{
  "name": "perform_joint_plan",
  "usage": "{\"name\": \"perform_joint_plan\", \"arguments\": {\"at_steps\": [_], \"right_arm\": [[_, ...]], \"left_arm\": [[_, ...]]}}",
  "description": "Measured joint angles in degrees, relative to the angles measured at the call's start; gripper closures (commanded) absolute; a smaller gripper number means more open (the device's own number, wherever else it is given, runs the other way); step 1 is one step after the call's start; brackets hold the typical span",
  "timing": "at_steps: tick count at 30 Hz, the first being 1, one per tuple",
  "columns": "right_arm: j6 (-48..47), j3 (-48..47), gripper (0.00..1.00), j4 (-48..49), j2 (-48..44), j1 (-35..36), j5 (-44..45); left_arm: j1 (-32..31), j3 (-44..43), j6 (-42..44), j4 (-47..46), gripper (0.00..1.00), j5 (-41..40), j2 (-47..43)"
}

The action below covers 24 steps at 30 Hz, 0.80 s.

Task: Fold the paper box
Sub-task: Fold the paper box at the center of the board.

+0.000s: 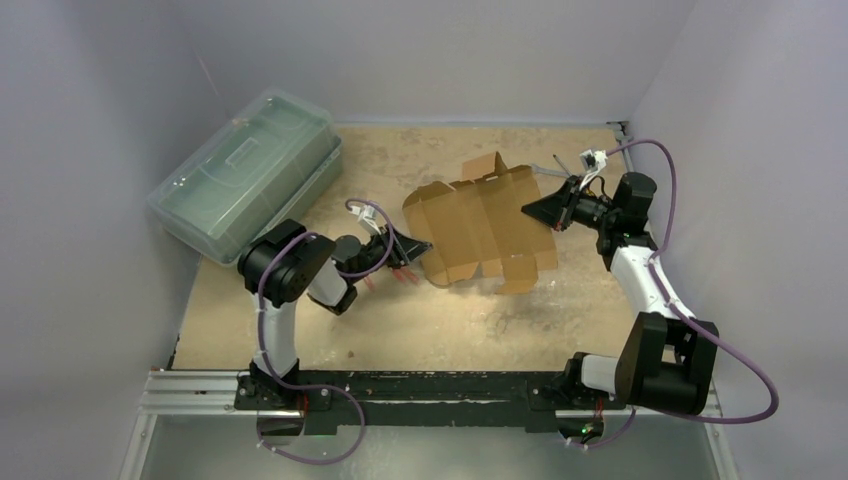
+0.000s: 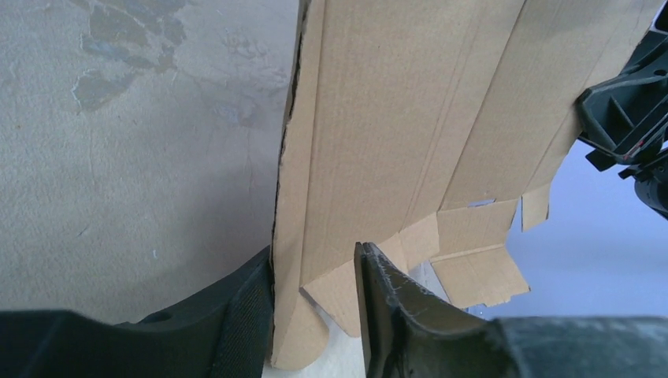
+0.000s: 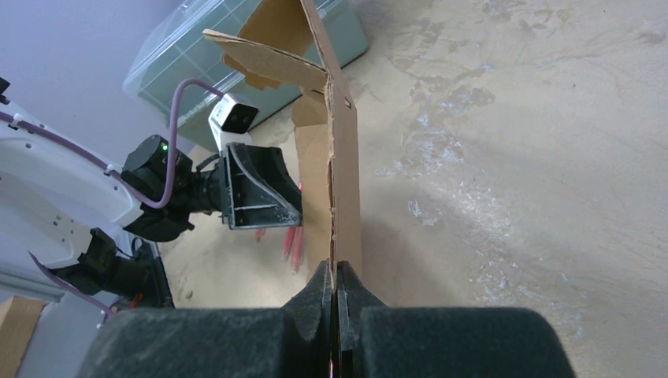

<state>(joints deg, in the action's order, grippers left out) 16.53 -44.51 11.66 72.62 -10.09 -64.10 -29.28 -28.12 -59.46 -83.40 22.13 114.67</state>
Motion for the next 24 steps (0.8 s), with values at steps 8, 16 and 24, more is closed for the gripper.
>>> {"name": "perform_joint_plan", "arguments": {"at_steps": [8,16,24], "right_arm": [[-0.1,0.0,1.0,0.0,0.0,0.0,0.1],[-14.4,-1.7,0.85,-10.6,0.1,-0.2,4.2],[-34.7,-6.5,0.23,-26.6,0.3,-0.2,9.8]], "left_arm": [[0.0,0.0,-0.7,-0.1,1.0,1.0,0.5],[0.0,-1.3,9.8,13.6,1.0,1.2,-17.0],[0.1,-20.1,30.2,55.6,1.0,1.9,-29.3]]}}
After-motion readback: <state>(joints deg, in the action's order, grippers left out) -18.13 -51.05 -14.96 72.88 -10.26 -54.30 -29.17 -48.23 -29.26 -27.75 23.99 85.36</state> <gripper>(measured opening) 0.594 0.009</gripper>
